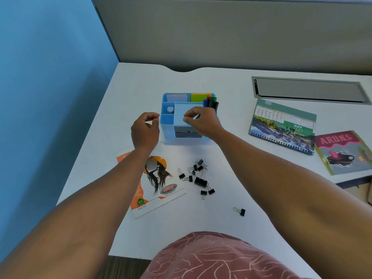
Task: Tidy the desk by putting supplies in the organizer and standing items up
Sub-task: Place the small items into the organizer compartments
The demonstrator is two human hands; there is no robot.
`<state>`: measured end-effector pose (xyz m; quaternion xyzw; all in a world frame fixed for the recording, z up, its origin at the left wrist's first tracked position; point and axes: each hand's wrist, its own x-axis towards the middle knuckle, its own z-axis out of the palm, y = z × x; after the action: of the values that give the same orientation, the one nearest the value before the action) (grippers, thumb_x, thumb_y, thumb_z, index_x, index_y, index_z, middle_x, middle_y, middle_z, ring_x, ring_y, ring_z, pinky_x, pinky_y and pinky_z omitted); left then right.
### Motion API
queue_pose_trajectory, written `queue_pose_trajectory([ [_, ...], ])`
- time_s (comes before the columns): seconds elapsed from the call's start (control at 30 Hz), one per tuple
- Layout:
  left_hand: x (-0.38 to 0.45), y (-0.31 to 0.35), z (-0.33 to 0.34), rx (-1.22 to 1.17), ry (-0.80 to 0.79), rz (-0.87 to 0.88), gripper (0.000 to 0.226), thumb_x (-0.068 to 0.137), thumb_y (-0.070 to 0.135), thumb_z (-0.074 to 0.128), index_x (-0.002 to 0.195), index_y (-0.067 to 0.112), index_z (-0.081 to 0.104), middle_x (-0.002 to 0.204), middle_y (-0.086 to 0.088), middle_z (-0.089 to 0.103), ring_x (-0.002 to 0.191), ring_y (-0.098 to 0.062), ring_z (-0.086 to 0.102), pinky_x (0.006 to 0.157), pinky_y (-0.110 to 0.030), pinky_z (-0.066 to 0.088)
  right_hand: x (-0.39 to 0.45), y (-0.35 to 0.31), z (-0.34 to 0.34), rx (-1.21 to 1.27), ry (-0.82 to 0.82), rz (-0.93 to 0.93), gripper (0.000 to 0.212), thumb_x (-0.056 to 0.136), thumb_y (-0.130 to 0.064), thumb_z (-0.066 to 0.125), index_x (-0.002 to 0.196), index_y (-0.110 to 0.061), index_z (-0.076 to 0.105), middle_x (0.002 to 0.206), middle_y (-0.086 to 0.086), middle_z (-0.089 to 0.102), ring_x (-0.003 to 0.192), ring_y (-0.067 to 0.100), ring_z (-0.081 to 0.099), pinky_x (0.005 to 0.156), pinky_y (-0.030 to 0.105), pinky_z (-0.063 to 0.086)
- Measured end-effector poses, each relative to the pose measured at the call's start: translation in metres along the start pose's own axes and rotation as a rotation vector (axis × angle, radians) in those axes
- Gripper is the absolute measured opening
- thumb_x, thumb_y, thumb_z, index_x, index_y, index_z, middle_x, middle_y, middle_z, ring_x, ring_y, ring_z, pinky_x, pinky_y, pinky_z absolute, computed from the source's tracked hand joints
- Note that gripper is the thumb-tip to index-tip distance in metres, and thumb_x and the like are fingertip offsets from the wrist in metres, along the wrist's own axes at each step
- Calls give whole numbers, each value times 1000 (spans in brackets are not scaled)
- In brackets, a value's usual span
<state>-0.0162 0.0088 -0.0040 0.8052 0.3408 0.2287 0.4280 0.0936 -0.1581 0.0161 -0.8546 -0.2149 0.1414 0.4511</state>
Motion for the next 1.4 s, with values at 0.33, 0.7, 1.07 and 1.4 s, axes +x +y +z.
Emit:
queue_pose_trajectory([
  [0.33, -56, -10, 10, 20, -42, -12, 14, 94, 21, 59, 103, 26, 69, 102, 14, 70, 63, -7, 58, 68, -25, 51, -46, 22, -9, -20, -104, 20, 9, 84, -23, 74, 88, -16, 75, 78, -11, 69, 64, -5, 57, 63, 10, 45],
  [0.7, -103, -33, 31, 251, -484, 14, 20, 90, 30, 65, 110, 30, 64, 110, 10, 62, 96, -13, 60, 79, -29, 47, -95, 69, 3, -144, -223, 238, 22, 80, -18, 73, 102, -16, 72, 94, -4, 67, 88, 13, 65, 74, 20, 49],
  [1.07, -125, -37, 54, 270, -544, -18, 33, 88, 30, 69, 119, 22, 62, 123, -3, 51, 95, -16, 63, 78, -26, 44, -130, 105, -14, -264, -176, 362, 28, 82, -20, 66, 109, -17, 70, 112, 1, 65, 106, 18, 61, 92, 34, 52],
  [1.4, -129, -24, 70, 204, -504, -98, 24, 91, 29, 65, 114, 23, 63, 116, -2, 55, 93, -15, 62, 80, -31, 49, -144, 124, -71, -574, 288, 652, 36, 83, -9, 61, 117, -19, 58, 120, 7, 47, 115, 28, 41, 93, 44, 35],
])
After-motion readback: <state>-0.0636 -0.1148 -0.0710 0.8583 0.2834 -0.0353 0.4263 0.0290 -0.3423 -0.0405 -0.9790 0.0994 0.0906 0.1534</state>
